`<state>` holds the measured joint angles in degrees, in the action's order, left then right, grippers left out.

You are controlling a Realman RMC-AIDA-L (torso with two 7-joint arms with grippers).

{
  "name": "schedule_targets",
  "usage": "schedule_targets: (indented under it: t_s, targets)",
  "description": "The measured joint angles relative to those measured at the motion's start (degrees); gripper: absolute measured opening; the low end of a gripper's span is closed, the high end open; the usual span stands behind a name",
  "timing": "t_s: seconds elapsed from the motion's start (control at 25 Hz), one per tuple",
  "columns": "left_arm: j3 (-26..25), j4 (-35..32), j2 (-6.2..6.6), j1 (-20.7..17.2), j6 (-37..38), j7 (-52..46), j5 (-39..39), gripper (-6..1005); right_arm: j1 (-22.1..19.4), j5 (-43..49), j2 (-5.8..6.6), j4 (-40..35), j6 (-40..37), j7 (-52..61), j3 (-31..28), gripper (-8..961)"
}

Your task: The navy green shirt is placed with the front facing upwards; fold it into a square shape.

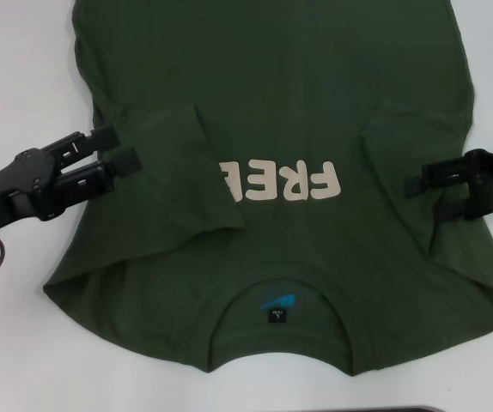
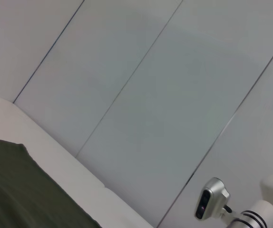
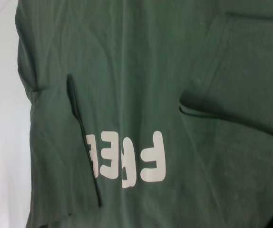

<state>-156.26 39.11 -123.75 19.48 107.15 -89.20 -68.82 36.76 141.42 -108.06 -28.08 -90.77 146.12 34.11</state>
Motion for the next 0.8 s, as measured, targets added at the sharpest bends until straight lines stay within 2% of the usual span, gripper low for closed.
schedule_targets:
  t_s: [0.28,0.44,0.8]
  targets:
    - [0.1,-0.1,0.0,0.0,-0.3,0.0,0.0,841,-0.8,0.0,1.35,-0.3,-1.2,0.2,-0.4,881]
    - [0.1,-0.2,-0.01,0.0,-0.3,0.0,0.0,840,-1.4,0.0,1.67,-0.3,-0.8,0.2,-0.6,881]
    - [0.2,-0.2,-0.09,0.0,-0.3,0.0,0.0,841,-0.9,-0.2,0.31,0.0,1.4,-0.1,-0.3,882]
